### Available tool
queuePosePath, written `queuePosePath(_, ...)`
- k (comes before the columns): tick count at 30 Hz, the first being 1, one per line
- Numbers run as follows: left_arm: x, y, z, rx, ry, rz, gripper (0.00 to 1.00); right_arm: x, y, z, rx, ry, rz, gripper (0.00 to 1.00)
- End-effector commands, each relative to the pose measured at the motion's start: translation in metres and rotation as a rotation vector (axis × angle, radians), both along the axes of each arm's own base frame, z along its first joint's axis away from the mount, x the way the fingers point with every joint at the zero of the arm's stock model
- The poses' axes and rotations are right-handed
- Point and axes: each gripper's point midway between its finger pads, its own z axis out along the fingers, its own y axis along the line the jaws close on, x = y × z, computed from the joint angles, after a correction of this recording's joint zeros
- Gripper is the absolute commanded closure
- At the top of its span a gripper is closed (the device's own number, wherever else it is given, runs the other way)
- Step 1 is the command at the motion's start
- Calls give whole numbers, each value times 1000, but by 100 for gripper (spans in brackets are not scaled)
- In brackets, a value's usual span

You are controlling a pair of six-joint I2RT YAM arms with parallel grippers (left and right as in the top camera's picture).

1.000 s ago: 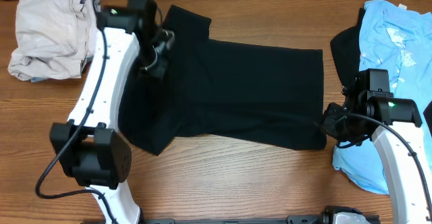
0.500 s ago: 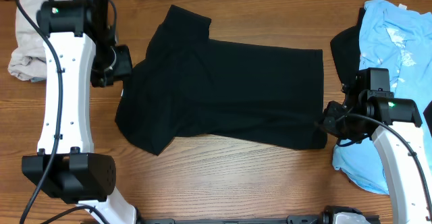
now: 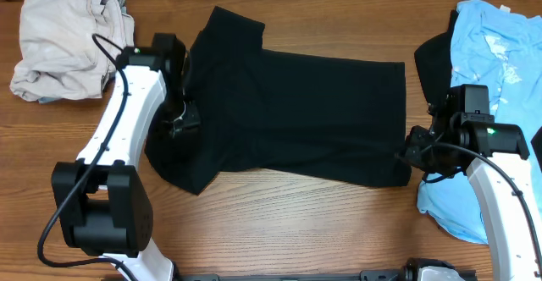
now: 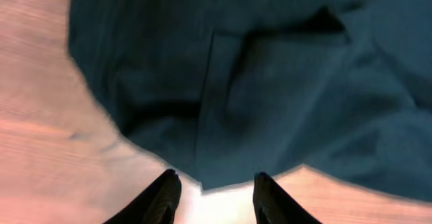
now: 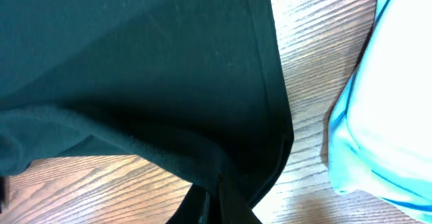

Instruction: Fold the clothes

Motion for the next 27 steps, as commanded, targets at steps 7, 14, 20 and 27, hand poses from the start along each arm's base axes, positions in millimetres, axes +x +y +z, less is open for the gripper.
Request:
queuePosePath(7,4,-9,-48,-65,-72,12,59,1,-3,1,-13,-10,1,96)
queuePosePath(14,-3,-7,-68,-55,-78,-1,57,1,-3,1,-13,-10,1,96)
queuePosePath(20,3,0,-76,-16,-116,-1,58,1,-3,1,-14,-10,1,96)
queuePosePath(27,20,-1,-76,-20,-189,-2,62,1,-3,1,-14,-10,0,96)
